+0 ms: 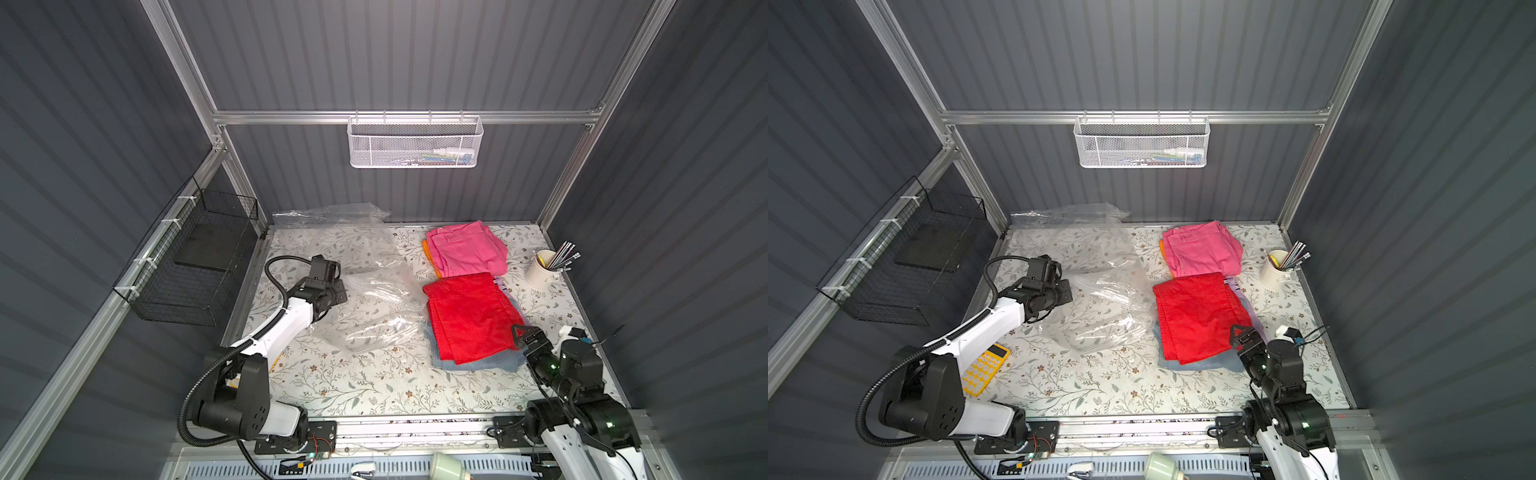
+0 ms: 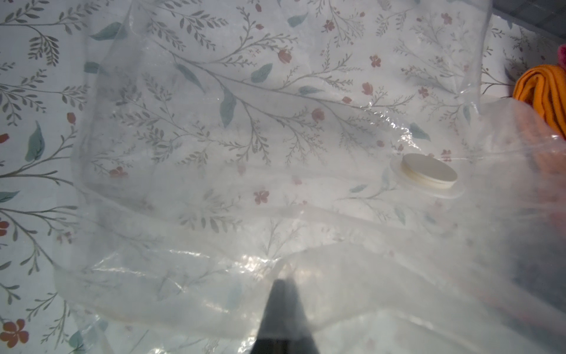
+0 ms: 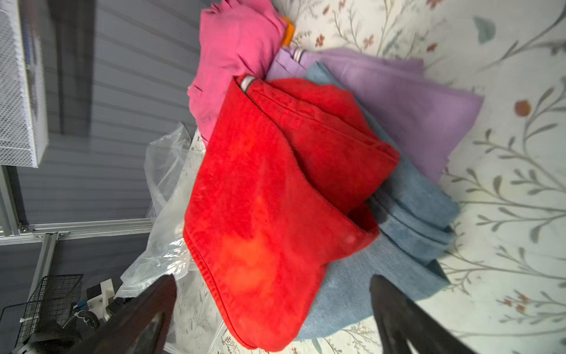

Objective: Take the trousers out of the vacuum bag
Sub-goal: Place the trousers at the center of the board.

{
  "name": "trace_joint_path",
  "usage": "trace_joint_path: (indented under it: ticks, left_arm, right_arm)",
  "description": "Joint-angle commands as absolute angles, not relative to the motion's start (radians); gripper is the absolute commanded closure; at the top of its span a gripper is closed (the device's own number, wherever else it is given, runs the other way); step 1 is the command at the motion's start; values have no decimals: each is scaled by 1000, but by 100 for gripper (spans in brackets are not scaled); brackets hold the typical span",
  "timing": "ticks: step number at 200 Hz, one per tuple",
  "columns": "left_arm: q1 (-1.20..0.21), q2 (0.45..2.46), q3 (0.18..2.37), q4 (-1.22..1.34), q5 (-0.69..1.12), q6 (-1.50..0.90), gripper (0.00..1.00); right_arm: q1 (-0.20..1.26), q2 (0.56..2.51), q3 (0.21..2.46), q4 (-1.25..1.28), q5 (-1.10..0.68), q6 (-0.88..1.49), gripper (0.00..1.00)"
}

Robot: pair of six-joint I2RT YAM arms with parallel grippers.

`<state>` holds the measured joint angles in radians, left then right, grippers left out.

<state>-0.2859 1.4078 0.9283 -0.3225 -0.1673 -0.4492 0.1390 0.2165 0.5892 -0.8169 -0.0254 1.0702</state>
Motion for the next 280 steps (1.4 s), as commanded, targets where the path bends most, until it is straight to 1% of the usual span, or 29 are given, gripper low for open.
trace_joint_path:
  ticks: [1,17,34,51,77,113,134,152,168,194,216,240,246,247,251,252,254,255,256,257,260,280]
  left_arm:
    - [-276,1363,919,-330,-208,-446,100]
    - [-276,1351,910,-330,-229,-448,100]
    - [-276,1335,895,-321,-258,-453,100]
    - [-276,1323,869,-287,-308,-456,100]
    - [-276,1319,844,-199,-375,-426,100]
    - [-276,1319,777,37,-431,-247,100]
    - [-276,1308,709,219,-465,-129,100]
    - [-276,1335,693,334,-471,1,100]
    - [-276,1385,706,391,-433,118,100]
    - [-276,1444,734,476,-399,240,100]
    - [-276,1448,765,454,-362,292,100]
    - [-276,1394,745,410,-323,255,83]
    - [-276,1373,729,414,-322,233,74]
    - [-276,1370,726,414,-321,229,72]
    - [-276,1355,716,414,-318,217,53]
    - [-276,1355,714,414,-316,213,45]
    - [-276,1346,709,413,-311,211,16]
    - [-276,1338,707,411,-308,211,8]
    - [-276,1334,706,408,-307,210,8]
    - [-276,1330,703,408,-306,209,2]
    - [-276,1318,697,405,-305,203,0]
    - [-276,1243,669,392,-325,136,0]
  right_arm:
    - [141,316,694,-813,5,945,1]
    - [142,409,745,-756,-63,890,1]
    - [158,492,747,-671,-121,873,1]
    - [202,573,719,-590,-128,886,1]
    - [293,687,638,-456,-91,924,1]
    - [306,806,478,-242,-126,1018,1]
    - [308,847,391,-166,-115,1066,1]
    - [308,871,344,-135,-98,1093,1]
    - [307,878,320,-115,-80,1100,1]
    - [307,899,318,-99,-68,1105,1]
    - [308,923,322,-81,-93,1118,1]
    - [308,895,348,-125,-80,1108,1]
    - [309,881,364,-147,-73,1097,1]
    - [309,878,367,-149,-73,1096,1]
    - [309,868,378,-165,-67,1089,1]
    - [309,866,382,-170,-67,1087,1]
    - [308,861,389,-178,-65,1083,1]
    - [308,859,393,-183,-65,1080,1]
    - [309,856,397,-188,-65,1078,1]
    - [309,853,400,-193,-64,1076,1]
    - [309,846,411,-206,-61,1069,1]
    - [311,807,488,-281,-49,1031,1]
